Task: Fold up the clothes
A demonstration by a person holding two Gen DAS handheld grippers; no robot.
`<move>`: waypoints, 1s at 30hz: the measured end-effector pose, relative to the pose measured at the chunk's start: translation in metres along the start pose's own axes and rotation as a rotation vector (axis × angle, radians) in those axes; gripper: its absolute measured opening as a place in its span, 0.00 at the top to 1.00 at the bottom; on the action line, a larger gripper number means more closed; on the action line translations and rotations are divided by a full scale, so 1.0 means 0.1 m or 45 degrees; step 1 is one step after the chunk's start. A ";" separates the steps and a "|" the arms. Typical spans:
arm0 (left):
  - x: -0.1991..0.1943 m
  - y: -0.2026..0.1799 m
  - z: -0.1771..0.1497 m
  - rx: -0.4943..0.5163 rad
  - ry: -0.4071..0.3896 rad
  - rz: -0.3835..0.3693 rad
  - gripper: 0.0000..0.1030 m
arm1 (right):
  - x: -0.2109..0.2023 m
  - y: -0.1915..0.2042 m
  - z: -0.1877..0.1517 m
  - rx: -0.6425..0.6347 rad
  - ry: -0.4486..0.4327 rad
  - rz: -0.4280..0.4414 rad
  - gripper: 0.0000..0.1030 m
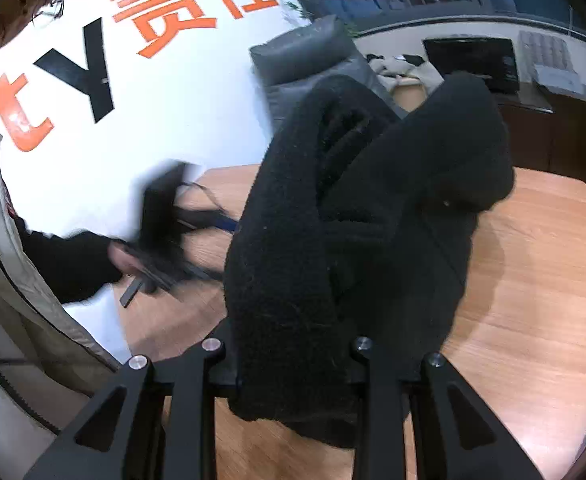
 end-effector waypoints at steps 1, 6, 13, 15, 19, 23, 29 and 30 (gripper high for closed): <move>-0.32 0.10 -0.10 -0.041 0.006 0.056 0.04 | 0.03 0.01 -0.01 -0.013 0.002 0.005 0.72; -1.44 0.73 -0.60 -0.161 0.129 0.457 0.00 | 0.41 0.23 0.05 -0.122 0.070 0.006 0.71; -0.63 0.65 -0.82 -0.091 0.154 0.358 0.00 | 1.24 0.70 -0.04 -0.320 0.314 -0.101 0.71; -0.13 0.48 -0.73 -0.023 0.159 0.269 0.01 | 1.44 0.82 -0.07 -0.365 0.360 -0.144 0.71; 0.52 0.06 -0.36 0.186 0.106 0.107 0.04 | 1.78 1.06 -0.10 -0.499 0.437 -0.263 0.69; 0.62 -0.08 0.12 0.365 -0.042 -0.041 0.04 | 1.87 1.21 -0.23 -0.653 0.436 -0.379 0.67; 1.29 -0.22 0.65 0.652 -0.035 -0.125 0.04 | 1.93 1.36 -0.43 -0.855 0.374 -0.517 0.66; 1.39 -0.27 0.68 0.690 -0.028 -0.136 0.04 | 1.94 1.37 -0.46 -0.878 0.358 -0.536 0.66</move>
Point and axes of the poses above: each gripper's, at about its wrist camera, not at the fingertips, and x roughly the way its jaws point, y to its left, z to its top, the point moved 2 cm from there along x, roughly the way its jaws point, and after that the axes turned 11 degrees about y, right-handed, at the moved point
